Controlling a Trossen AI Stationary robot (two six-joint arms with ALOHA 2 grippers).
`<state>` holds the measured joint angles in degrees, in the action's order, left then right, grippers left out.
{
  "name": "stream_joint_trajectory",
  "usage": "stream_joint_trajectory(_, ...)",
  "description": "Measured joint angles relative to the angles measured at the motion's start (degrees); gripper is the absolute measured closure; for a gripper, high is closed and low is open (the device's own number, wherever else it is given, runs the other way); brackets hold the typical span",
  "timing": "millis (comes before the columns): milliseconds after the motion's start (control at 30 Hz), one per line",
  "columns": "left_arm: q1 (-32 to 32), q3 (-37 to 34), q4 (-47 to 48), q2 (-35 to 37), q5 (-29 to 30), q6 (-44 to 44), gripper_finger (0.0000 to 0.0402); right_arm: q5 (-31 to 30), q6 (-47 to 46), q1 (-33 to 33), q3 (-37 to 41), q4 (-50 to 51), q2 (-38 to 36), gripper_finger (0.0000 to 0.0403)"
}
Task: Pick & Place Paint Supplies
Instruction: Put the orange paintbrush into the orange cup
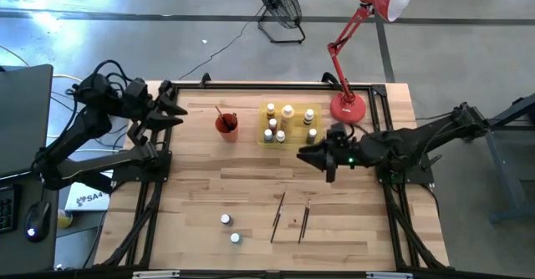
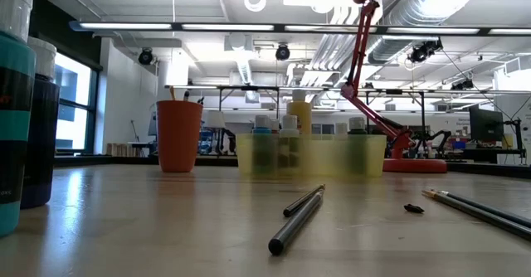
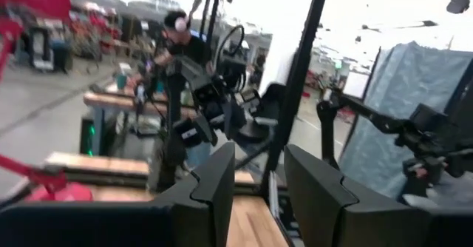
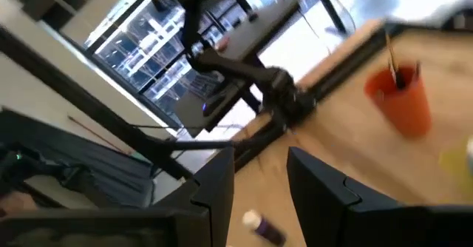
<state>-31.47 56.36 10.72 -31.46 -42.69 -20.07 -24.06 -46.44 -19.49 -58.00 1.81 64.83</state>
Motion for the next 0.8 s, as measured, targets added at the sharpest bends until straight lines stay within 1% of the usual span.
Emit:
stream_joint_trajectory(133,-0.02,0.0,2.72,0.0,-0.5,0.1,0.0284,-0.58,-12.61,-1.74,-0.02,3.75,2.23,0.0285)
stream_joint_trajectory(267,-0.02,0.0,3.27,-0.03,-0.49,0.85,0.0284,-0.36,-24.57,-3.67,-0.02,8.67,5.88,0.0285)
stream_joint_trajectory(467,-0.01,0.0,3.24,-0.03,-0.35,2.02,0.0284,1.16,-46.27,-6.6,-0.02,17.25,12.13,0.0285)
stream_joint_trajectory(600,0.0,0.0,3.22,-0.03,-0.27,3.08,0.0284,3.89,-59.62,-8.28,-0.02,22.14,16.48,0.0292)
stream_joint_trajectory(700,-0.02,0.0,3.22,-0.04,-0.25,3.3,0.0284,6.04,-66.69,-9.17,-0.02,25.28,19.95,0.0305)
stream_joint_trajectory(800,-0.01,0.0,3.24,-0.18,-0.25,3.3,0.0284,8.52,-69.15,-9.28,-0.02,26.2,23.23,0.032)
